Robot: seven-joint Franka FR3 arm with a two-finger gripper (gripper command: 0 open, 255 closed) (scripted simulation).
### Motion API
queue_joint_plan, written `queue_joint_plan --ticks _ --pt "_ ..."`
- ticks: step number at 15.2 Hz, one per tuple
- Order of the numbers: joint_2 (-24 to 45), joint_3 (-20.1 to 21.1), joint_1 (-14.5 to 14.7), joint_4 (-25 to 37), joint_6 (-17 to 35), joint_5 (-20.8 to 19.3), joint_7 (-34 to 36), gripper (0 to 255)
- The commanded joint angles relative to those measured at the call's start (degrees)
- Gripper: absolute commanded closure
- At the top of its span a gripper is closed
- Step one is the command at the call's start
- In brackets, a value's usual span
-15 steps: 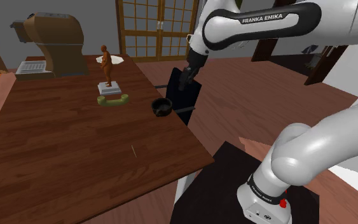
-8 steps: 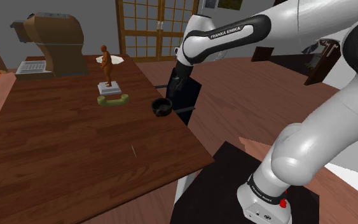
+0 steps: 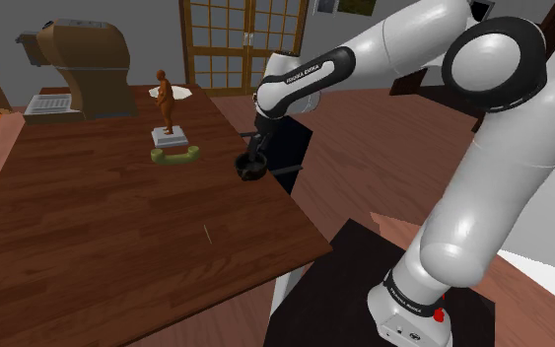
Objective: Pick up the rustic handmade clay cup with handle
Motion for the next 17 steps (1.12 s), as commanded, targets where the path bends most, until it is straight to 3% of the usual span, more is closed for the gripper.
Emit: queue_joint_plan --ticks 1,8,17 --pt "4.6 -0.1 -0.3 2.9 1.2 0.4 -1.3 0" --pt "20.3 0.3 -1.5 15.4 3.3 1.2 -4.3 0" --pt "24.8 0.8 -1.8 15.4 7.6 2.0 -5.1 0"
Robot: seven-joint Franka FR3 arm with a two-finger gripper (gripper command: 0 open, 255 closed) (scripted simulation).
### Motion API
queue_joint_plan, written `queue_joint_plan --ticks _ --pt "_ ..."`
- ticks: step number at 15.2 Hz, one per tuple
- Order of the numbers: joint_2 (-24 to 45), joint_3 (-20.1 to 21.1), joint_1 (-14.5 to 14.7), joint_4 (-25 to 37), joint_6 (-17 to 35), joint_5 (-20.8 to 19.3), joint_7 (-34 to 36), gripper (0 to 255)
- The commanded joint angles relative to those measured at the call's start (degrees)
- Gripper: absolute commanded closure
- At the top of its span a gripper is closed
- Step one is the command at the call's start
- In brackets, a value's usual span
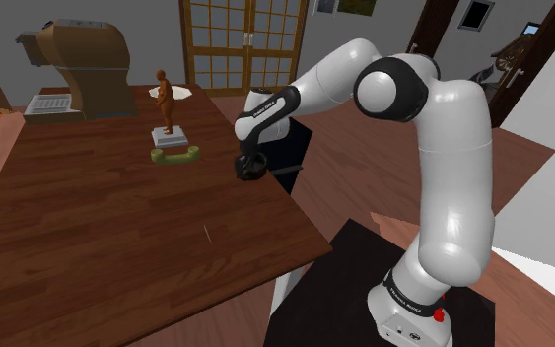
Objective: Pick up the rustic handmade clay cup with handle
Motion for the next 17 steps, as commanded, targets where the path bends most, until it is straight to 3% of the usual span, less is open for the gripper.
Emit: queue_joint_plan --ticks 1,2,11,17 --pt "0.3 0.1 0.0 -0.1 0.4 0.1 -0.1 0" --pt "0.4 0.0 0.0 0.0 0.4 0.1 -0.1 255" --pt "0.3 0.1 0.0 -0.1 0.4 0.1 -0.1 255" --pt "-2.8 -0.3 0.2 0.2 -3.0 -0.5 0.5 255"
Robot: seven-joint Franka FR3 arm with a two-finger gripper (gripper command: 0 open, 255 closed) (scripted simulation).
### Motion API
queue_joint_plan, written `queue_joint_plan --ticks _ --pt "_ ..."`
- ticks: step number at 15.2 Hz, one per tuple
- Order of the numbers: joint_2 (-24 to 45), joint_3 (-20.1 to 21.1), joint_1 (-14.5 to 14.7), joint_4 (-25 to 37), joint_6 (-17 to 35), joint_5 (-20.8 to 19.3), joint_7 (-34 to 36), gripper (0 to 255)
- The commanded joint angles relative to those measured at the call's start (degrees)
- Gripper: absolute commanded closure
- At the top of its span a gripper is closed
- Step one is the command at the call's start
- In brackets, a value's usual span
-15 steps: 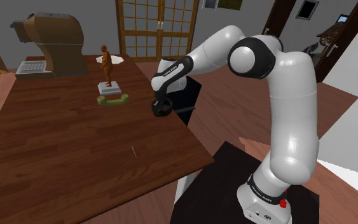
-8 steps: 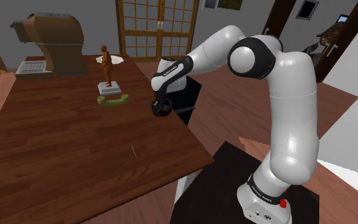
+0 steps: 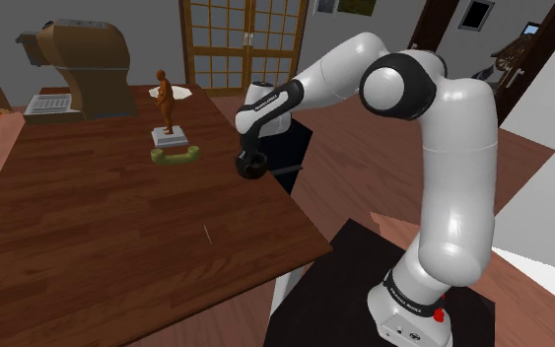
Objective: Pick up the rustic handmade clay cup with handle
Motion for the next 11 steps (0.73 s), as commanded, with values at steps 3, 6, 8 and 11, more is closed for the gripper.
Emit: queue_joint_plan --ticks 3,6,8,11 --pt "-2.1 -0.2 0.1 0.4 -2.4 -0.4 0.4 255" --pt "-3.4 -0.4 0.2 0.9 -4.2 -0.7 0.6 255" --pt "-4.3 -0.5 0.3 1.2 -5.5 -0.8 0.8 255" --pt "-4.8 -0.5 0.3 1.5 -6.2 -0.9 0.9 255"
